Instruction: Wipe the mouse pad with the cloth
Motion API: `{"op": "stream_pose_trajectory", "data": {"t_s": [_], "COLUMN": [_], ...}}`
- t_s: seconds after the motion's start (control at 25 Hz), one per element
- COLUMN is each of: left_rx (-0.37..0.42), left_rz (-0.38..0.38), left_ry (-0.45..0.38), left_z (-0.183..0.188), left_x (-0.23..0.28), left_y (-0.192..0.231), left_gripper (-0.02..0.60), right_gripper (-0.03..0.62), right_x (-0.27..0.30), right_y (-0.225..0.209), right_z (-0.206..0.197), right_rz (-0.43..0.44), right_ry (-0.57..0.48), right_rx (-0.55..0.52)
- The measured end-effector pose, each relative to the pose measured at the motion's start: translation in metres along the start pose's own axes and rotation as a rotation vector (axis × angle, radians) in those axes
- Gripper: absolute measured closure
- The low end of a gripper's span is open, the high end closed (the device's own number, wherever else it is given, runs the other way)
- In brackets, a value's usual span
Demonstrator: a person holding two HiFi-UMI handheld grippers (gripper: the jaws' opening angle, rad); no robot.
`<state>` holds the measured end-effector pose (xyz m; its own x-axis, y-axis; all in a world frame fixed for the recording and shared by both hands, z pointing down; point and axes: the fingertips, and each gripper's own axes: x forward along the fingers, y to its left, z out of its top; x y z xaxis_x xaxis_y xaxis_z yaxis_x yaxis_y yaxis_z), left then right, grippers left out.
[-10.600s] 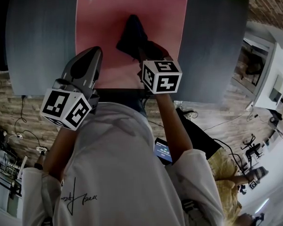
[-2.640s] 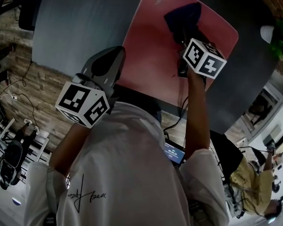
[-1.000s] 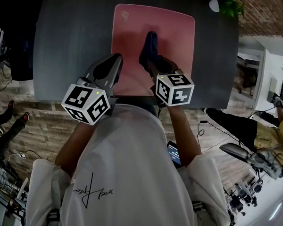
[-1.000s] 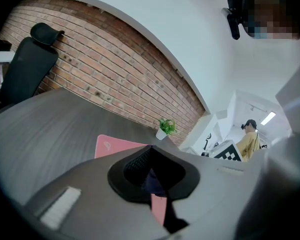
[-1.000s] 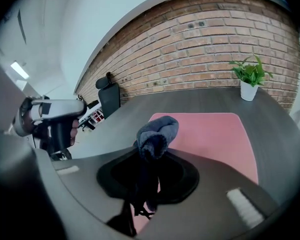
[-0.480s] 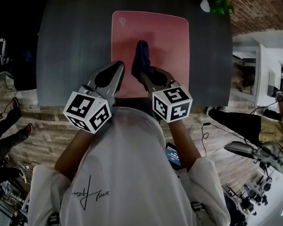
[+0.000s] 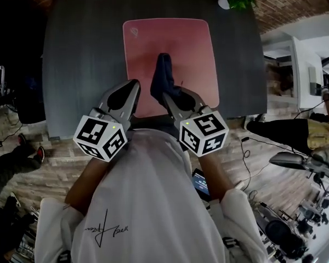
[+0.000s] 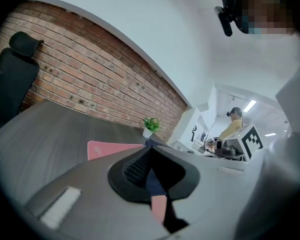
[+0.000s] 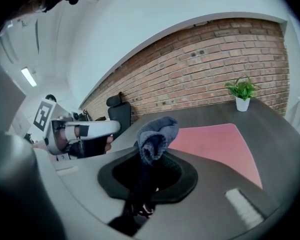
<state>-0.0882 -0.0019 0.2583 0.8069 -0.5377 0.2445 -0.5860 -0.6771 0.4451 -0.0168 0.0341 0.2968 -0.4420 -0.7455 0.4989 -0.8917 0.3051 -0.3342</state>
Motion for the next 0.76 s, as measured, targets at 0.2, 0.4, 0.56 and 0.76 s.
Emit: {"op": "stream_pose_trajectory", "data": {"t_s": [0.2, 0.4, 0.56, 0.76], "left_rx": [0.017, 0.031, 0.029, 0.014], "left_rz": [-0.018, -0.023, -0.03, -0.021], "left_ry": [0.006, 0.02, 0.016, 0.014], "left_z": [-0.002, -0.005, -0.007, -0.004], "left_x": [-0.004, -0.007, -0.008, -0.01], "left_y": [-0.007, -0.007, -0.01, -0.003], "left_gripper": [0.571, 0.571, 0.569, 0.569], "right_gripper": [0.537, 0.537, 0.537, 0.537], "right_x": [-0.014, -0.018, -0.023, -0.024], "right_y": [0.004, 0.016, 0.016, 0.012], "right_z": [-0.002, -0.004, -0.004, -0.002], "right_rz": [0.022, 0.047, 0.042, 0.021], "right_ry": [-0.021, -0.024, -0.019, -0.013], "right_rx": [0.065, 0.068, 0.071, 0.07]}}
